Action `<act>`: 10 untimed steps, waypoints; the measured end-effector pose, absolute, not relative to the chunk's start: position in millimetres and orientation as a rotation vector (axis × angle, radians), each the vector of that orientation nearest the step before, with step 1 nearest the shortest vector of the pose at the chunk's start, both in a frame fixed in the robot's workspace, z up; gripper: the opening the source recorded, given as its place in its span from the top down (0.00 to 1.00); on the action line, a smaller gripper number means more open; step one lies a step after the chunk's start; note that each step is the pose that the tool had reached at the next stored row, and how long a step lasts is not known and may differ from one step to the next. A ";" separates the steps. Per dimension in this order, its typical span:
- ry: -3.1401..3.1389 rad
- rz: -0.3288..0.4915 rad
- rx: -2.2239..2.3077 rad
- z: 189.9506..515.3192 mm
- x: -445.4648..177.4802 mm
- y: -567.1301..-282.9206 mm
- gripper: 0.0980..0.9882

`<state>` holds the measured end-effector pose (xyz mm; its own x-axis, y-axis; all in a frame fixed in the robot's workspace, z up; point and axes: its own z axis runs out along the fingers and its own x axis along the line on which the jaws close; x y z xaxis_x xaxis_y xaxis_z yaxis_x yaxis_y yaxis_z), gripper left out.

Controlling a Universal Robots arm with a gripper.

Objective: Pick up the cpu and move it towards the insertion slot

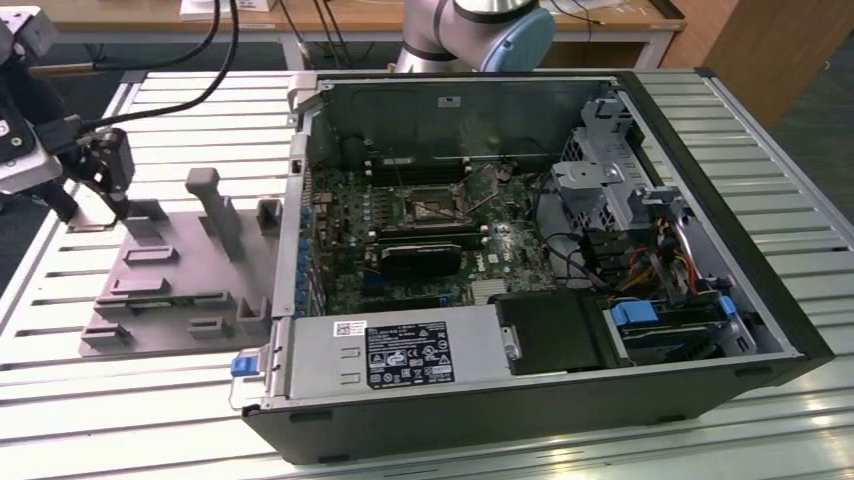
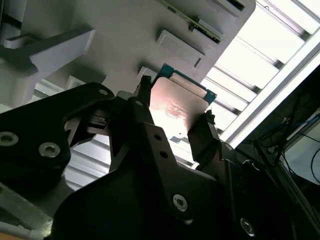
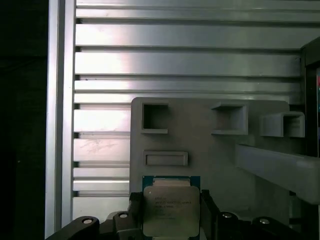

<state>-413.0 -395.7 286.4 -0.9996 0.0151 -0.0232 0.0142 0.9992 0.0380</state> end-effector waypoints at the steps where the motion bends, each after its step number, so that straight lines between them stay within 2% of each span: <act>1: 3.117 0.059 0.023 289.8 -413.0 -395.7 0.50; 10: 3.113 0.059 0.023 322.8 -413.0 -395.7 0.50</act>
<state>-413.0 -395.7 322.8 -0.9995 0.0151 -0.0281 0.0140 0.9992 0.0381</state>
